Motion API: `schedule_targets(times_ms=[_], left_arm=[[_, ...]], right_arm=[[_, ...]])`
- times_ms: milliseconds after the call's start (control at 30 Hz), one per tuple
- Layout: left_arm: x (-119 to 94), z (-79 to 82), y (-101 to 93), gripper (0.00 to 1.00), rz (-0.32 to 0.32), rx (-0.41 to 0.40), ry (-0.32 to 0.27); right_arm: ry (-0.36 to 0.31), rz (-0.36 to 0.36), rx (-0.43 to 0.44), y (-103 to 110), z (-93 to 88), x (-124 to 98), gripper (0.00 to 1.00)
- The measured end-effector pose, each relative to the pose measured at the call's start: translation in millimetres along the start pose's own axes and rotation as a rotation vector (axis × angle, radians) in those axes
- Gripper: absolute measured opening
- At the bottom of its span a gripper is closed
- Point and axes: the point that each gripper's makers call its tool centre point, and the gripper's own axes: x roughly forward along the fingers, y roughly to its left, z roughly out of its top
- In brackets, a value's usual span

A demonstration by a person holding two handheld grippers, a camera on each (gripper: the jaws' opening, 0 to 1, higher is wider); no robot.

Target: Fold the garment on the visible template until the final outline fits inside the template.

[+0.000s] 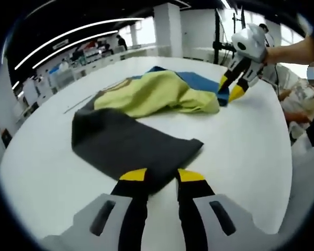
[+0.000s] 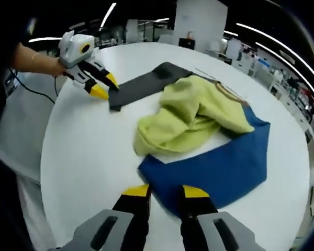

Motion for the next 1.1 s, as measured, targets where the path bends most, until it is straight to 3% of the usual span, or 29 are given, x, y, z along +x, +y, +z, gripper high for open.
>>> schedule_targets(times_ms=[100,200,333,533,800,900,1100], left_arm=[[0.2,-0.1,2.3,0.14,0.02,0.0,0.003],[1.3,-1.0,3.2,0.04,0.019,-0.044,0.006],[-0.4,-1.6,6.3,0.0,0.019,-0.109,0.013],[-12.7,8.0,8.8,0.0,0.015,-0.137,-0.018],[-45.7,32.0,41.0,0.0,0.076,-0.322,-0.156],[-60.8,43.4,59.5,0.0,0.117,-0.405,-0.224],[-90.4,59.6,98.6,0.0,0.208,-0.498,-0.33]], right_arm=[[-0.003,-0.008,0.007,-1.9,-0.1,0.8,0.1],[-0.013,-0.012,0.03,-3.4,0.7,0.4,0.01],[-0.029,-0.015,0.079,-5.1,2.2,-0.9,0.0],[-0.075,-0.025,0.143,-11.6,10.6,-8.6,0.0],[-0.164,-0.082,0.239,-34.4,26.1,-33.1,0.0],[-0.2,-0.139,0.278,-53.4,32.5,-47.3,0.0],[-0.244,-0.211,0.354,-87.0,36.1,-70.0,0.0]])
